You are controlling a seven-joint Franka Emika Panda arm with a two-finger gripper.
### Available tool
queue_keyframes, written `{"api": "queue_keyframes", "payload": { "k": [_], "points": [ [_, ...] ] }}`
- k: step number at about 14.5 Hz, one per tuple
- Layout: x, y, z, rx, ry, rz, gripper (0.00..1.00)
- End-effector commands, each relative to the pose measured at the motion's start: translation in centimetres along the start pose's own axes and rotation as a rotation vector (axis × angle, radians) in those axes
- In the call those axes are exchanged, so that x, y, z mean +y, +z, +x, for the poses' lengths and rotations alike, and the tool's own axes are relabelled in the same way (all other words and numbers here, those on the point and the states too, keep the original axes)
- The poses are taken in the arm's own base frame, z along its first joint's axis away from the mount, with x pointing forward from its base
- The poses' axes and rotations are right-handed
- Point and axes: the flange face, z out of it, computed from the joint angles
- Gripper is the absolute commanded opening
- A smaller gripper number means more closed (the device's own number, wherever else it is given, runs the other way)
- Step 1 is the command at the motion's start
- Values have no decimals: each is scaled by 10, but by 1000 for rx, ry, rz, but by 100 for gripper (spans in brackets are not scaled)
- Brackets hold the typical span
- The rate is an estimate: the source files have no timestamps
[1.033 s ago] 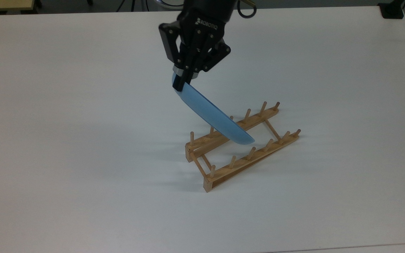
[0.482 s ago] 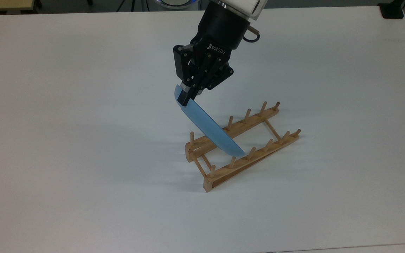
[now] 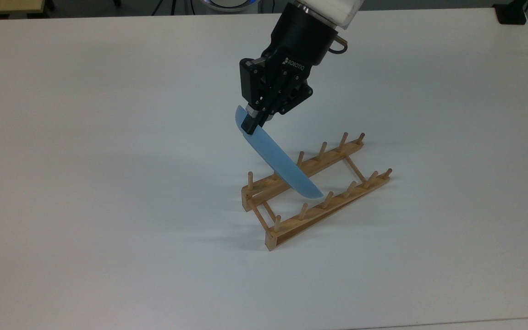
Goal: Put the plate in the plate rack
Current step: 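Carry the upright plate over the rack and lower it between pegs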
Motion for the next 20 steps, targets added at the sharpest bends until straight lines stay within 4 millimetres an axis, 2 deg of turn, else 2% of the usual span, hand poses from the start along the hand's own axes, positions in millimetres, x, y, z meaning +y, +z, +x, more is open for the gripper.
{"api": "queue_keyframes", "payload": {
  "k": [1, 7, 9, 10, 11, 12, 14, 17, 20],
  "points": [
    [-11, -6, -5, -35, -18, -20, 0],
    [-29, 1, -9, -51, -46, -5, 0],
    [-38, 1, -9, -50, -58, -2, 7],
    [-41, 3, -9, -54, -52, -1, 19],
    [-43, 5, -9, -57, -38, -2, 55],
    [-44, 6, -9, -58, -7, -3, 87],
    [-44, 5, -8, -53, 18, -16, 100],
    [-52, 1, -5, -42, 14, -11, 100],
    [-58, -4, -3, -31, 83, -4, 100]
  ]
}}
